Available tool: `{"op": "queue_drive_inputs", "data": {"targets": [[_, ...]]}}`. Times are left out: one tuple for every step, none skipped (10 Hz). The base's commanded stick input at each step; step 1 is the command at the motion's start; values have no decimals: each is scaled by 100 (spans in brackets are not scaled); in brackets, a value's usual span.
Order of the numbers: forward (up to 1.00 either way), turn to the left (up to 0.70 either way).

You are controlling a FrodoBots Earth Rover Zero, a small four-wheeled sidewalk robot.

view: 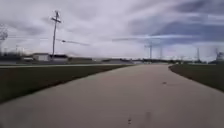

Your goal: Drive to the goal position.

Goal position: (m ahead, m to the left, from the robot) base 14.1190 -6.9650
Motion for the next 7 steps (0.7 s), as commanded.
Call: {"op": "queue_drive_inputs", "data": {"targets": [[100,0],[100,0],[100,0],[100,0],[100,0],[100,0],[100,0]]}}
